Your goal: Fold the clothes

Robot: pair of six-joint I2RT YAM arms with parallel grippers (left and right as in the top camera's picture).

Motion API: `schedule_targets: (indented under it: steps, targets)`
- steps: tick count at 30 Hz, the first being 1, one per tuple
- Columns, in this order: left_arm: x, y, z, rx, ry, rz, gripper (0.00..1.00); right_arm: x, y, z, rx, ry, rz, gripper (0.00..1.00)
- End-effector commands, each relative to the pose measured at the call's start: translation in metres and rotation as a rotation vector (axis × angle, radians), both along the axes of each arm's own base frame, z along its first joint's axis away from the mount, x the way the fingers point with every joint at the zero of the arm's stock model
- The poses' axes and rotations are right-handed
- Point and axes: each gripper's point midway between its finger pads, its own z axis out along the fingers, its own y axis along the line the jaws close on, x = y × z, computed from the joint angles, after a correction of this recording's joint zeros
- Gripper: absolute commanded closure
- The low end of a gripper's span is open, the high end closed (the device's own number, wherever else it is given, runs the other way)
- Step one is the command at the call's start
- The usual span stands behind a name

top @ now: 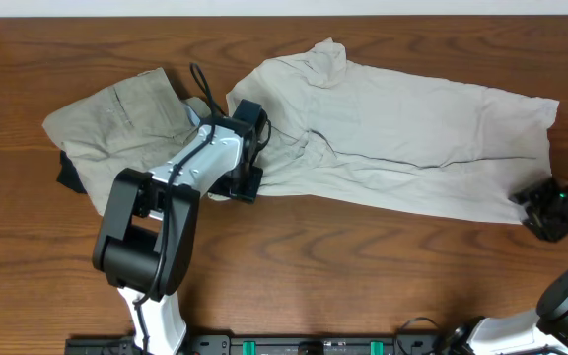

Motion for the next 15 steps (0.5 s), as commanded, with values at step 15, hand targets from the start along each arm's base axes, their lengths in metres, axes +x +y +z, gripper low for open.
schedule_targets:
  steps: [15]
  targets:
    - [0.007, -0.013, 0.028, -0.089, -0.072, 0.043, 0.19, -0.002, -0.028, -0.029, -0.034, 0.057, -0.138, 0.8]
